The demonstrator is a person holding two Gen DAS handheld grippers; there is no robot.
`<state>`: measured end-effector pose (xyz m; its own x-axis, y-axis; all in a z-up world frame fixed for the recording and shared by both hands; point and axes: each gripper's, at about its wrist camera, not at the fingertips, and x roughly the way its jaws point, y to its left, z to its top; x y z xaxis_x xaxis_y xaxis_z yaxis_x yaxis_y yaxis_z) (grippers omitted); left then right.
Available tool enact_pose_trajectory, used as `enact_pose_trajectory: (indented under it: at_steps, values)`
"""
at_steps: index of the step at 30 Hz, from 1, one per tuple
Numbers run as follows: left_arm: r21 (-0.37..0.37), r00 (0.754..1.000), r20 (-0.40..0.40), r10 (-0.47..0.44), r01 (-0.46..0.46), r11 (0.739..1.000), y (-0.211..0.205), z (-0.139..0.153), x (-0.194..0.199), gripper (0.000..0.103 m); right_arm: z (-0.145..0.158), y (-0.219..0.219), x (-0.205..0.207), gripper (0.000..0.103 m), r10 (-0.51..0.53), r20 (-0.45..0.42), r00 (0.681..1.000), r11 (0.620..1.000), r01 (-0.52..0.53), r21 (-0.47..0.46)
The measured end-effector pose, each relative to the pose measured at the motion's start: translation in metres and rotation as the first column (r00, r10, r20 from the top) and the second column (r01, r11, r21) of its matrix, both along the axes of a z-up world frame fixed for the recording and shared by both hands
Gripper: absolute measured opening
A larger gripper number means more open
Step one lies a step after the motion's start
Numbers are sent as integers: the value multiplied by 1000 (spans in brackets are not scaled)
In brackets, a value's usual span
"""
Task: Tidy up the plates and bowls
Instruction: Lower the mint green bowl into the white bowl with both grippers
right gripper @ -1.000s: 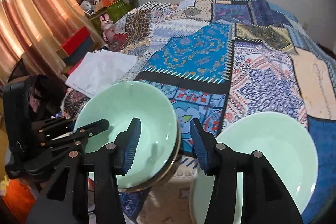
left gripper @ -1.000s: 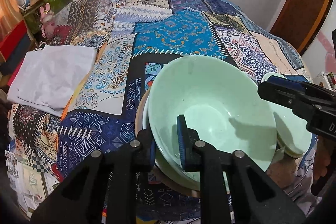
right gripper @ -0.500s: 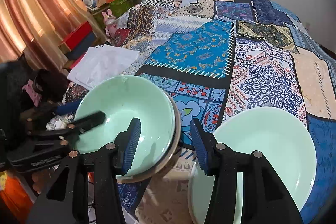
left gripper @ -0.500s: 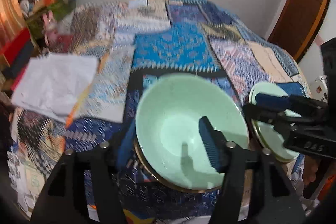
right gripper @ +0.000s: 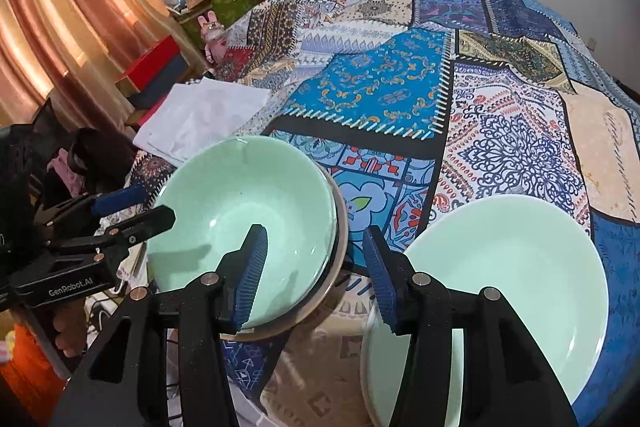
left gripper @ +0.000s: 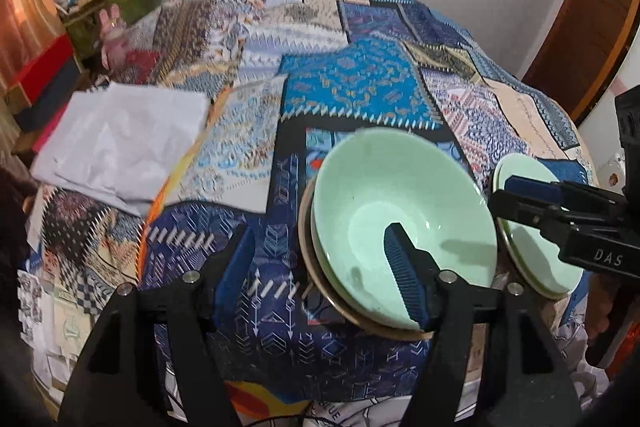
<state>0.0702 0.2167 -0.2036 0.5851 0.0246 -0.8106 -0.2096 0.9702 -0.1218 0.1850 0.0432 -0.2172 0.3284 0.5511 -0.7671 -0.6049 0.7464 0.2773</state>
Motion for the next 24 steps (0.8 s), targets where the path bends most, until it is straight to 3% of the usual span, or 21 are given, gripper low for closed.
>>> enact_pose_trajectory:
  at_steps: [12,19,24]
  values:
    - [-111,997,-78,-14,6,994,-1,-39,12,66,-28,13,10,46,1,-108,994,1000,0,7]
    - [-200,996,-86,-17,-1,980,3,-48,17,58,-41,21,12,45,12,-173,985,1000,-11,9]
    - [-253,995,-97,-30,5,968,0,-54,20,52,-41,28,10,46,14,-145,989,1000,-16,-11]
